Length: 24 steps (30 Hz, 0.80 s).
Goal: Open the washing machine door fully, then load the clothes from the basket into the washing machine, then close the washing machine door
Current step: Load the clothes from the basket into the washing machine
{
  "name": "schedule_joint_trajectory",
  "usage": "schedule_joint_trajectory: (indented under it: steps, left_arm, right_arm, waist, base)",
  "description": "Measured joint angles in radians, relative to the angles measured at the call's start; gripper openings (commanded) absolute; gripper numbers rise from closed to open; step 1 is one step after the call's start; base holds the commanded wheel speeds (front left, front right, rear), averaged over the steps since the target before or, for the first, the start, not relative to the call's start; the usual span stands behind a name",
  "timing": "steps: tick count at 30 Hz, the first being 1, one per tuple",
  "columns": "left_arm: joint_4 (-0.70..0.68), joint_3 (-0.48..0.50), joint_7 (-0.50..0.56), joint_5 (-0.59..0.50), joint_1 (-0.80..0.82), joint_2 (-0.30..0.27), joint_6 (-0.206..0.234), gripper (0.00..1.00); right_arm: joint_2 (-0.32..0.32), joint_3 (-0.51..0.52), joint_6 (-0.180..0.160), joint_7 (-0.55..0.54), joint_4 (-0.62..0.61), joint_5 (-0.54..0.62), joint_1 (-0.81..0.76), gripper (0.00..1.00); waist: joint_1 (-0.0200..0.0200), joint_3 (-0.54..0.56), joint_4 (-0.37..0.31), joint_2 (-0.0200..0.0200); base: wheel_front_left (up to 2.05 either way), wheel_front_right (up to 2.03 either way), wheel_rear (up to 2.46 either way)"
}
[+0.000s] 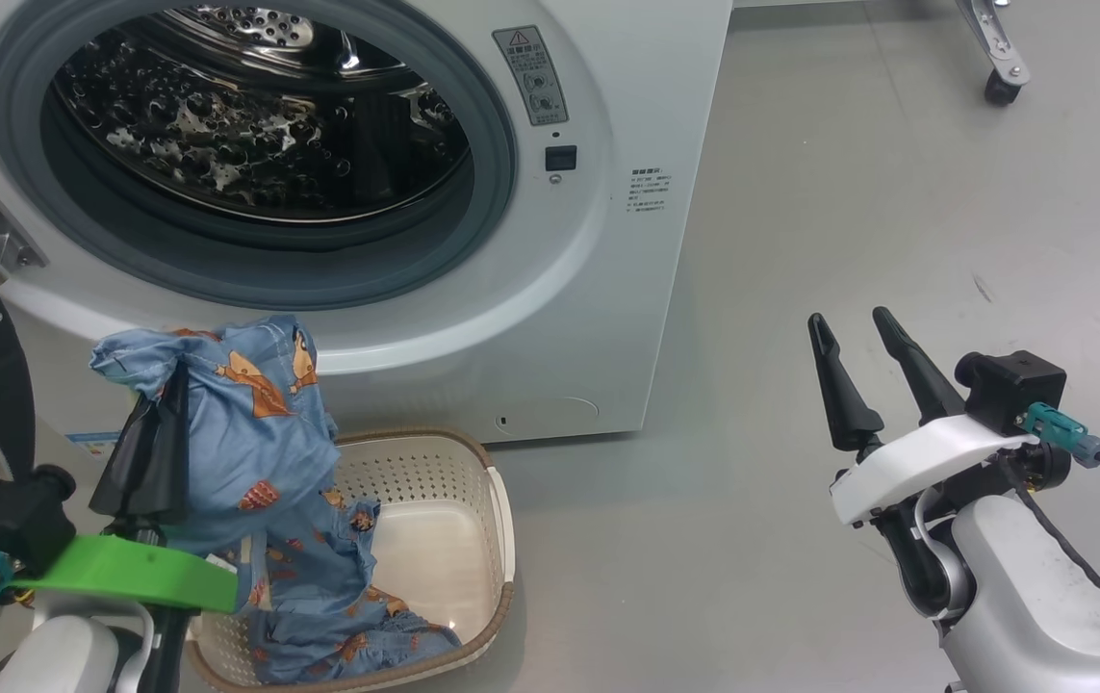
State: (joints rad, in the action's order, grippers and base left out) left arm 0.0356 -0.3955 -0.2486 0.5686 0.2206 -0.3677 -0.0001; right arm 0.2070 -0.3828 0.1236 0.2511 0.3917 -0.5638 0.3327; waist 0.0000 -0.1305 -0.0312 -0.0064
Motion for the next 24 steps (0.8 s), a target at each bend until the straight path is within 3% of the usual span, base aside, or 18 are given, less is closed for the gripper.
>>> schedule_joint_trajectory:
  steps: [9,24]
  left_arm:
    - [-0.043,0.007,-0.002,-0.007,0.018,-0.014,-0.004,0.0]
    - [-0.066,0.039,0.056,-0.018,0.291,-0.044,-0.041,0.0]
  right_arm:
    - [-0.001,-0.017,0.0,0.0,-0.01,-0.001,0.001,1.0]
    - [-0.025,-0.054,0.0,0.0,-0.026,-0.001,0.039,1.0]
  waist:
    - [0.0,-0.024,-0.019,0.0]
    - [0.0,-0.118,-0.078,0.0]
  base:
    - [0.0,0.0,0.0]
    - [0.0,0.0,0.0]
